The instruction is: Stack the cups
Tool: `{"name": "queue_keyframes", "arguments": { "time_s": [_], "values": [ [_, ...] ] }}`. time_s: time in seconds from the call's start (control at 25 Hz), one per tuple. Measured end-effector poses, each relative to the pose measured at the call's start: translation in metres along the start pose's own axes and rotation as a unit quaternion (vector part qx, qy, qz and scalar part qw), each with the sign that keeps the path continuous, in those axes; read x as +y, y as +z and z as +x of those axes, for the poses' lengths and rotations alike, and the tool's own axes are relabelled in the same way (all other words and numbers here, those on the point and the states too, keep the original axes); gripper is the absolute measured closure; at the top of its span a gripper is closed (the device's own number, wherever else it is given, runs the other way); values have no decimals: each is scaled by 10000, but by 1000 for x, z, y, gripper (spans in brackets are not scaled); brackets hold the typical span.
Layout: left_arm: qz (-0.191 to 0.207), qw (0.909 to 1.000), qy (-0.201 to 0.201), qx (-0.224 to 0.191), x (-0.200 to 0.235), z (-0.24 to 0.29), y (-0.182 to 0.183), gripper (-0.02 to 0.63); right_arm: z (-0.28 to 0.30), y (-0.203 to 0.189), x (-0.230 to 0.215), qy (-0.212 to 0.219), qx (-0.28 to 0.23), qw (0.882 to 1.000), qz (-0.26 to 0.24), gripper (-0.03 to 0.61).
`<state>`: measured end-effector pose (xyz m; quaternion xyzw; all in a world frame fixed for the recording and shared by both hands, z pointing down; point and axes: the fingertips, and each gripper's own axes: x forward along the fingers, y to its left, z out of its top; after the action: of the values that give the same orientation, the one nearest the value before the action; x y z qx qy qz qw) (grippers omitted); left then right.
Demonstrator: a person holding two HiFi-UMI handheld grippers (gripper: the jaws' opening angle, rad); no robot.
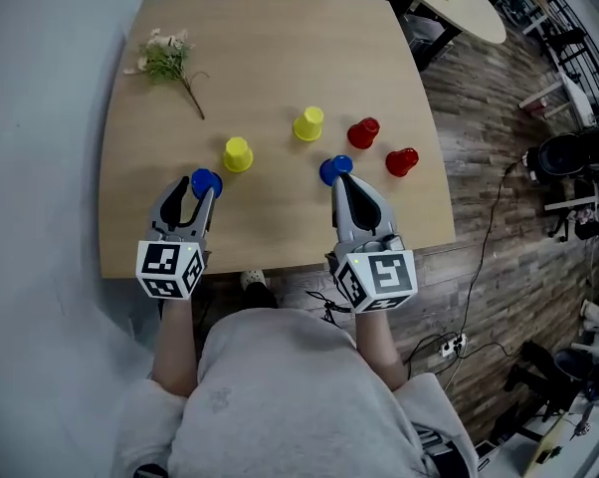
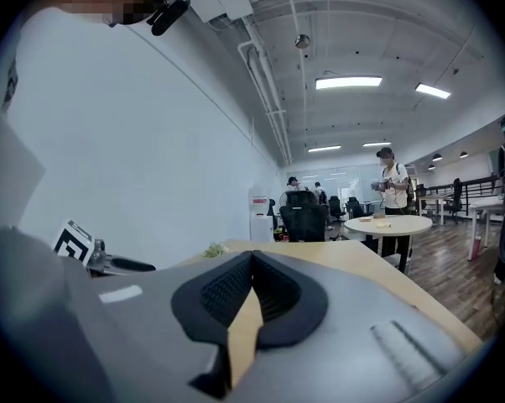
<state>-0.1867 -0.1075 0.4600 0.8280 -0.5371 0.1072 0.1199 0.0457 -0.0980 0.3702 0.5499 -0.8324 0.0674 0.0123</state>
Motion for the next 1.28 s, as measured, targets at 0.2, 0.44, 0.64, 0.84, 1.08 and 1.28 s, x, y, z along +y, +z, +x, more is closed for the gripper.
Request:
{"name": "queue_keyframes", "arguments": {
  "time_s": [0.2, 0.44, 0.64, 0.84, 1.08, 1.28],
  "values": [
    [55, 9973, 54, 734, 24, 27, -53, 364, 14, -8, 1, -134, 167, 9998, 40, 566],
    [118, 9929, 48, 1183, 37, 46, -87, 359, 21, -15, -4, -356, 286, 9989, 74, 566],
    [90, 9934, 7, 1143, 39, 47, -86, 397, 21, -20, -14, -578, 347, 9976, 132, 566],
    [189, 9934, -115, 1127, 37, 45, -88, 397, 20, -66, -54, -1251, 738, 9888, 342, 566],
    [196, 9924, -84, 1215, 40, 46, -95, 397, 32, -141, -94, -1511, 1609, 9734, 613, 404],
    [176, 9917, 54, 1271, 40, 41, -94, 399, 54, -174, -106, -1404, 2016, 9675, 595, 344]
  ]
}}
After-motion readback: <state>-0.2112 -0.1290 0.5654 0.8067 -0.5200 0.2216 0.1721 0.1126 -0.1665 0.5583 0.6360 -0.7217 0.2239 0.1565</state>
